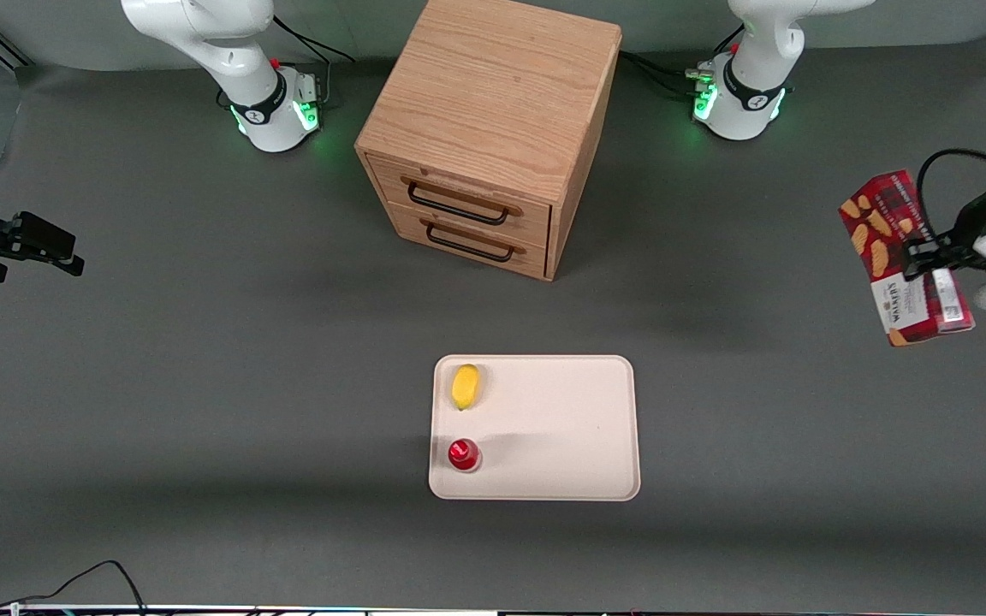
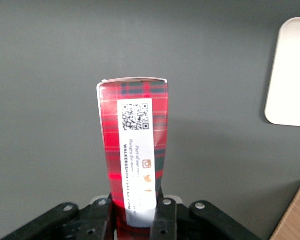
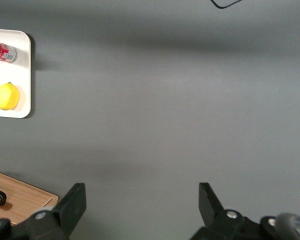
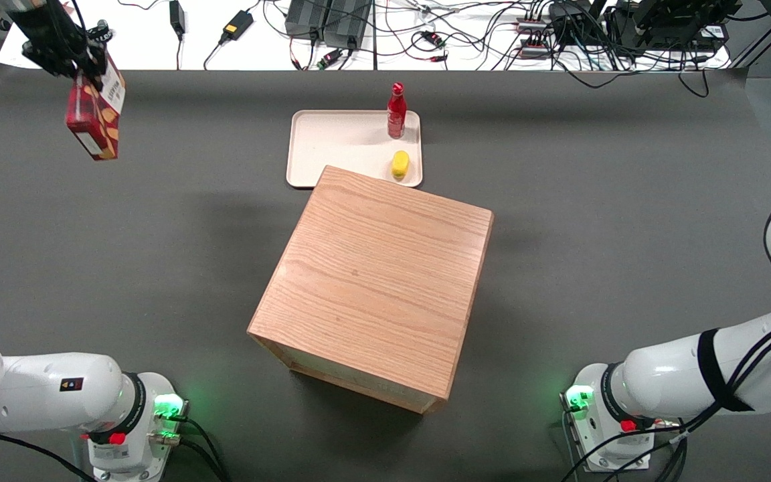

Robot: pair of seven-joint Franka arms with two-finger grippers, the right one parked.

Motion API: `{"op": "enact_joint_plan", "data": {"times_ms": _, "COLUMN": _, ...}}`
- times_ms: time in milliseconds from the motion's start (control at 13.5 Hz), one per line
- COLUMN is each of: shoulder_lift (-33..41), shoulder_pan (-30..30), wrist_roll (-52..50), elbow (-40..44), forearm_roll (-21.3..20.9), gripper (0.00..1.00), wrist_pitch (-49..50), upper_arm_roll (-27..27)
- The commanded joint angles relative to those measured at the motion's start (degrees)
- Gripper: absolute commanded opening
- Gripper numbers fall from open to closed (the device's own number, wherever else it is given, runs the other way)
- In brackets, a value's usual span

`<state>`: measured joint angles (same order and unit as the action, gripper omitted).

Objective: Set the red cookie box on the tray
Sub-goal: 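Carry the upright box with the left gripper over to the tray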

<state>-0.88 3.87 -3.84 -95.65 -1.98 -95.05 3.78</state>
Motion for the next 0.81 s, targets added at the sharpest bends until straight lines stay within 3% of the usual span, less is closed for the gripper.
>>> {"op": "enact_joint_plan", "data": {"times_ms": 0, "shoulder_lift": -2.5, "shoulder_pan": -0.7, "wrist_roll": 1.5, "elbow": 7.9, "forearm_roll": 0.8, "gripper": 0.0, "wrist_pitch": 5.9, "upper_arm_roll": 2.2}}
{"op": "enact_joint_plan", "data": {"times_ms": 296, "shoulder_lift": -3.0, "shoulder_pan": -1.2, "wrist_roll": -3.2, "elbow": 13.5, "forearm_roll": 5.4, "gripper": 0.0, "wrist_pitch": 11.7, "upper_arm_roll": 6.4}}
{"op": "enact_joint_plan", "data": {"times_ms": 741, "shoulder_lift": -9.5, "shoulder_pan": -3.7, "wrist_roll": -32.0, "elbow": 15.9, "forearm_roll": 4.5, "gripper": 0.0, "wrist_pitch": 9.4, "upper_arm_roll": 20.6}}
